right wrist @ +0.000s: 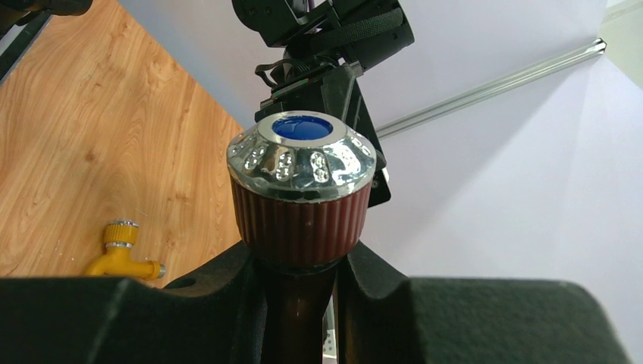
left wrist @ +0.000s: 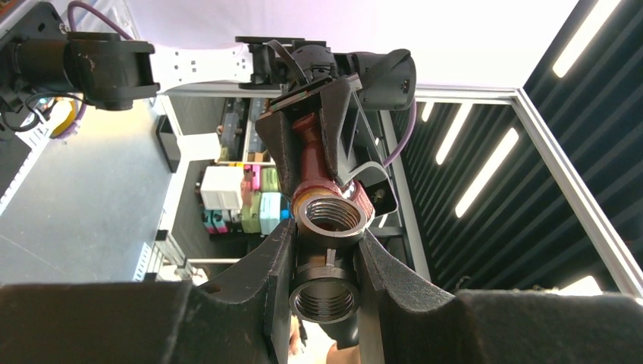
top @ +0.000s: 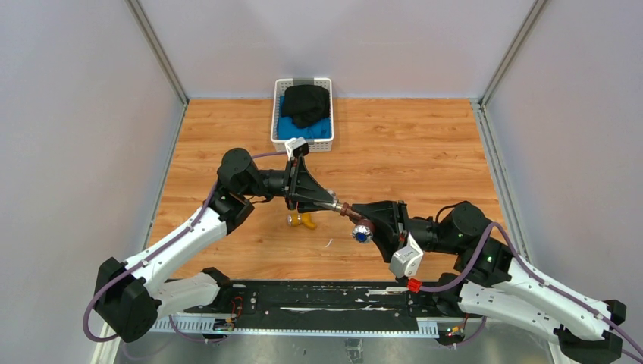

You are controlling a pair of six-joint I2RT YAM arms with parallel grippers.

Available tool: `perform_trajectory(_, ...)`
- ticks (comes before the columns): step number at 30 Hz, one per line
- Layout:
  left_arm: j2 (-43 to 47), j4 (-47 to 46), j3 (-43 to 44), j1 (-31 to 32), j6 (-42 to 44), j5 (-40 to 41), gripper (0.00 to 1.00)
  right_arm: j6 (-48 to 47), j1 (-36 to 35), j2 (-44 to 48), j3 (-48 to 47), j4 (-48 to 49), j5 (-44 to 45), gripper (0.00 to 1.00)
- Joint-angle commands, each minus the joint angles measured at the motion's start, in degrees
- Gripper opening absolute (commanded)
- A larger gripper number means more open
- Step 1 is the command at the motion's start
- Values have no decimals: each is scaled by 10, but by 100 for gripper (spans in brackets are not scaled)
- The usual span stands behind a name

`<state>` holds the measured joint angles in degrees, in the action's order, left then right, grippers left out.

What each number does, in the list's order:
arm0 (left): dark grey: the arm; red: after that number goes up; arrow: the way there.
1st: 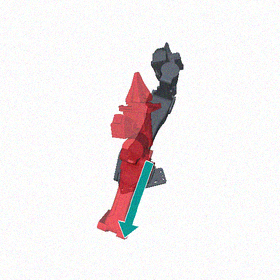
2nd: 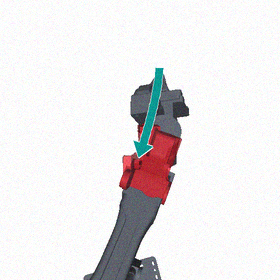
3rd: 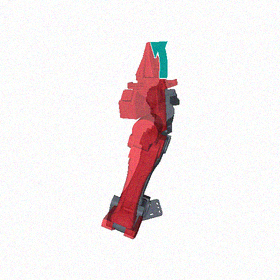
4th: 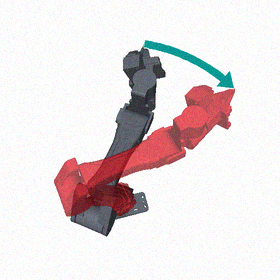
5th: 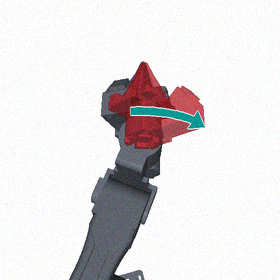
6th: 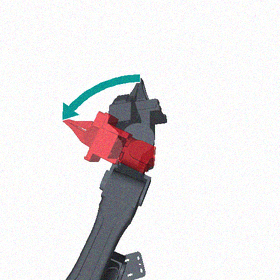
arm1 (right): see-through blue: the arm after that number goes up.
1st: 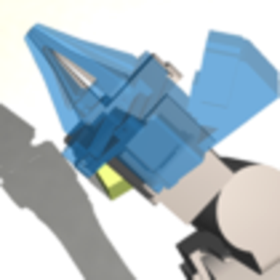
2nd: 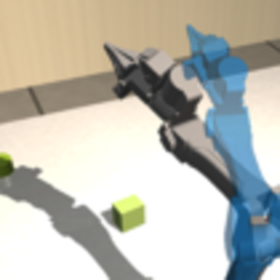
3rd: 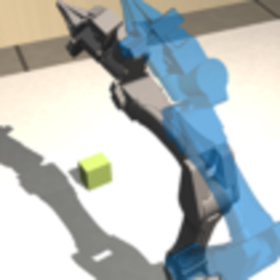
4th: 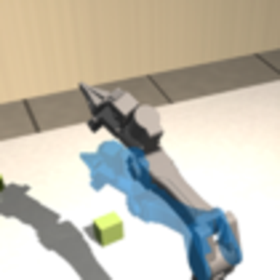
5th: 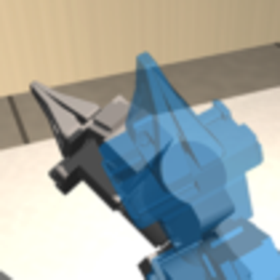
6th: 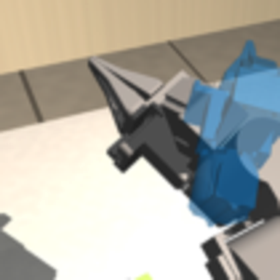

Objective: Install the water faucets
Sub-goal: Install the water faucet onto the adaptor.

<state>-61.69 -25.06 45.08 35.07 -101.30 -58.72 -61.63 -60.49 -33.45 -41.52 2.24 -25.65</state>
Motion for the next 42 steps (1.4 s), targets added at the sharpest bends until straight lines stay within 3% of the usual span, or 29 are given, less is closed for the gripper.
perform_trajectory(1, 7, -2, 0, 4, 7, 0, 0, -4, -7, -12, -9, 30, -2, 0)
perform_trajectory(11, 4, -2, -5, 4, 3, -5, 0, -31, -23, -27, 12, 53, 18, 0)
perform_trajectory(20, 8, 33, -5, 4, 8, -14, 0, -92, -57, -41, -10, 11, 39, 0)
perform_trajectory(26, 22, 53, -10, 4, 7, -15, 0, -189, -127, -65, 4, 10, 198, 0)
perform_trajectory(31, 17, 53, 5, 4, 12, -27, 0, -209, -134, -79, 10, 19, 236, 0)
perform_trajectory(42, 18, 54, 7, 4, 32, -27, 0, -49, -141, -75, -8, 18, 181, 0)
